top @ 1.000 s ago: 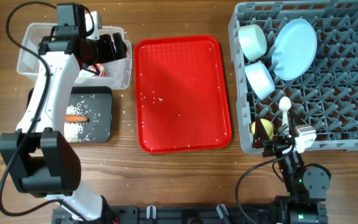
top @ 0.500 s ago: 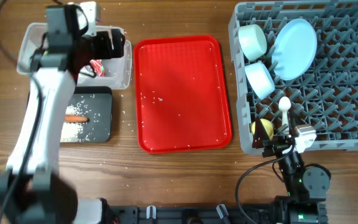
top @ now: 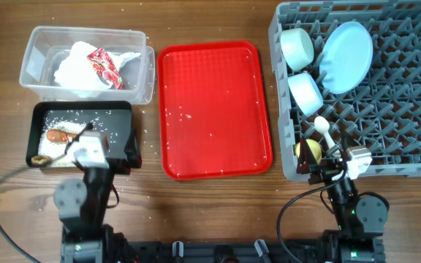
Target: Sort waste into correct bins and load items into the dishwasher rack
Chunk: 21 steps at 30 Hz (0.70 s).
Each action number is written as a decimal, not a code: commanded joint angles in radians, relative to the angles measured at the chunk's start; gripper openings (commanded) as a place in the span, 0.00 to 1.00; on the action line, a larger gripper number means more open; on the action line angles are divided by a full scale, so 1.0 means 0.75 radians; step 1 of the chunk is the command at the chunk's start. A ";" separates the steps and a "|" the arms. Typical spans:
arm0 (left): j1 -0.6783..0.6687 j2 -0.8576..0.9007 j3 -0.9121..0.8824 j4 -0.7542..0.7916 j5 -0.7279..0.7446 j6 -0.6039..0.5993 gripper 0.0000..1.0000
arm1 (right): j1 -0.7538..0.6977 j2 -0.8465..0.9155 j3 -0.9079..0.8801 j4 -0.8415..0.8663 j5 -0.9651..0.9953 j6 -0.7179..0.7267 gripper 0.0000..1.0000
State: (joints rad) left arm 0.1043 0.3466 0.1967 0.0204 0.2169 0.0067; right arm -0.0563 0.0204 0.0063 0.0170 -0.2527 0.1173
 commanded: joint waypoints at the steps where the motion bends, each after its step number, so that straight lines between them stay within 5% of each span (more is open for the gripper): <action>1: 0.007 -0.196 -0.140 0.023 -0.003 0.016 1.00 | 0.006 -0.009 -0.001 0.006 0.016 -0.016 1.00; 8: 0.007 -0.458 -0.255 -0.031 -0.013 0.017 1.00 | 0.006 -0.009 -0.001 0.006 0.016 -0.017 1.00; 21: 0.005 -0.453 -0.255 -0.107 -0.037 0.007 1.00 | 0.006 -0.009 -0.001 0.006 0.016 -0.016 1.00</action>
State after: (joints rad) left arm 0.1043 0.0139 0.0135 -0.0597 0.2020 0.0063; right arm -0.0563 0.0204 0.0063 0.0166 -0.2527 0.1173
